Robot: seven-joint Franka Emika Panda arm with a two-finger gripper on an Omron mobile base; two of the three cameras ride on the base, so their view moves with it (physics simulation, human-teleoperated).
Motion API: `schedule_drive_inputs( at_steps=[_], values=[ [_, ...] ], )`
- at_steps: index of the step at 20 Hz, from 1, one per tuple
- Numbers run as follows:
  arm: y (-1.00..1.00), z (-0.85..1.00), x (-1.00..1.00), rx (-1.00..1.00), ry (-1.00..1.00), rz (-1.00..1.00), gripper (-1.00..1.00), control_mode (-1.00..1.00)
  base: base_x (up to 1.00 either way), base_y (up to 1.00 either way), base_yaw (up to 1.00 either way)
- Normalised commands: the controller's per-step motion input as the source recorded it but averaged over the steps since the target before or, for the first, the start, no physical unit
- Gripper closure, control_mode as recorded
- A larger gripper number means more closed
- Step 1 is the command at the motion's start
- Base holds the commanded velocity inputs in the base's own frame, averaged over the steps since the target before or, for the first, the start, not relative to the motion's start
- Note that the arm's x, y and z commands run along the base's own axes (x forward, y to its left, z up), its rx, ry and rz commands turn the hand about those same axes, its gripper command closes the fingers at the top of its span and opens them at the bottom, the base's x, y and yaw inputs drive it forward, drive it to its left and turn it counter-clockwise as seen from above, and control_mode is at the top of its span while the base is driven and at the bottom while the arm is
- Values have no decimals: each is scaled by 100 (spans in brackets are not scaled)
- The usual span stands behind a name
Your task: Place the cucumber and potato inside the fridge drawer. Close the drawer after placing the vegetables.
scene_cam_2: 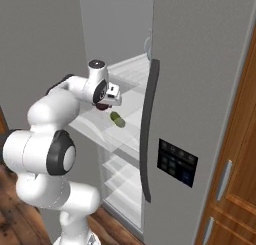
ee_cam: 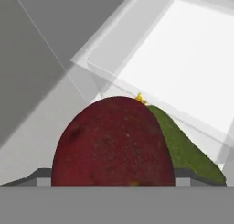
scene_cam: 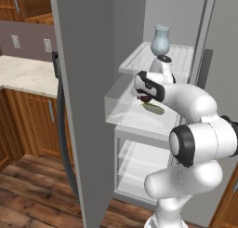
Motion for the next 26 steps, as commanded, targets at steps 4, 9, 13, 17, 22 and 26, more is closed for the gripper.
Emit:
schedule_drive_inputs(
  at_steps=[4,9,13,17,22,26],
  values=[
    [0,-75,31,0,7,0,100,-100,0,0,0],
    [0,-46,-15,0,8,0,100,-100,0,0,0],
    [1,-14,-17,0,10,0,100,-100,0,0,0],
    [15,-19,2,-1,10,0,100,-100,0,0,0],
    [22,-24,5,-3,10,0,-100,-100,0,0,0],
    [21,5,1,0,2,0,-100,-100,0,0,0]
  ],
)
